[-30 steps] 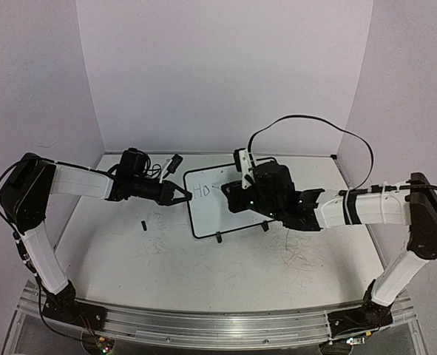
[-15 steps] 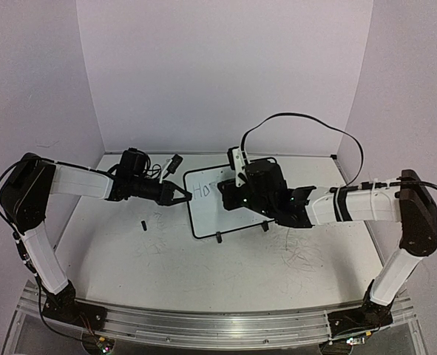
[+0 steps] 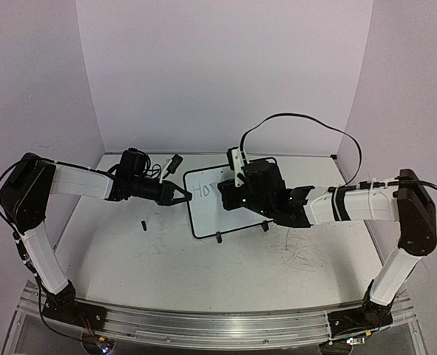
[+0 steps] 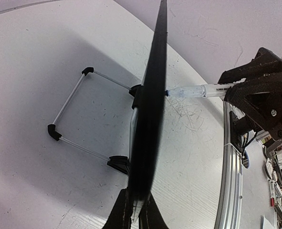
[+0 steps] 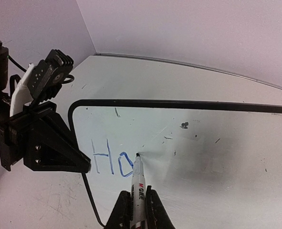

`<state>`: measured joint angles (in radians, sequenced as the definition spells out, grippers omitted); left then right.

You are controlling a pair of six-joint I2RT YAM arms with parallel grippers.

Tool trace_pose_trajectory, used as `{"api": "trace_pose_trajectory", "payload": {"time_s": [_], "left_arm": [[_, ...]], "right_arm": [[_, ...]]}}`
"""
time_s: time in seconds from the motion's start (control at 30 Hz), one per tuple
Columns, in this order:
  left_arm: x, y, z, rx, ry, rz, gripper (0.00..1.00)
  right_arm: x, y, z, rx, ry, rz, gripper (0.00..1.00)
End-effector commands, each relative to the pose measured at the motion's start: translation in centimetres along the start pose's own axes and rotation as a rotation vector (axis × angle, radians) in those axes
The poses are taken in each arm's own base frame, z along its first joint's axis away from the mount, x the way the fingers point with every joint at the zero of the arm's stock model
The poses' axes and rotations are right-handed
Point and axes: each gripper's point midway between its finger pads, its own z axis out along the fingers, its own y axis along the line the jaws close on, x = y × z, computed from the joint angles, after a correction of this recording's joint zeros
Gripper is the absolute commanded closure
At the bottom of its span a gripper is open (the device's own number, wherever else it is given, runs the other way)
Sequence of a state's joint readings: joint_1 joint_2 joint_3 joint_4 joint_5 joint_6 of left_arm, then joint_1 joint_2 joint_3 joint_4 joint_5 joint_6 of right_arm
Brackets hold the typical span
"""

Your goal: Write a sentence on the whiteboard

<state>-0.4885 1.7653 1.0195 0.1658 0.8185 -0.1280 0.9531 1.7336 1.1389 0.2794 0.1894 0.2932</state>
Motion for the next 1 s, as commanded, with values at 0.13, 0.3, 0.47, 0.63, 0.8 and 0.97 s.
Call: {"api": "trace_pose_trajectory", "payload": {"time_s": [0.13,0.3,0.47,0.63,0.8,0.97], "left_arm": [[-1.2,-0.5,-1.0,-0.015,-0.021,0.014,1.00],[-1.3,-0.5,-1.0,-0.015,-0.023,0.015,1.00],[-1.3,-0.6,-1.0,-0.014,-0.023,0.016,1.00],[-1.3,-0.6,-1.0,-0.015,-0.024,0.016,1.00],[-1.3,-0.5,-1.0,-0.017,-0.023,0.017,1.00],[-1.3,-0.5,-1.0,-0.015,-0.022,0.015,1.00]], "right_arm": [[-1.6,0.3,0.4,0.002,-0.040,0.018,1.00],[-1.7,0.4,0.7,0.000,-0.040,0.016,1.00],[-1.7,0.3,0.7,0.010,-0.041,0.014,1.00],[-1.6,0.0,0.7,0.026,-0.040,0.011,1.00],[-0.9,-0.4,0.6,0.038,-0.022,0.014,1.00],[-0.3,-0.4,0.5,0.037,-0.007,0.019,1.00]]}}
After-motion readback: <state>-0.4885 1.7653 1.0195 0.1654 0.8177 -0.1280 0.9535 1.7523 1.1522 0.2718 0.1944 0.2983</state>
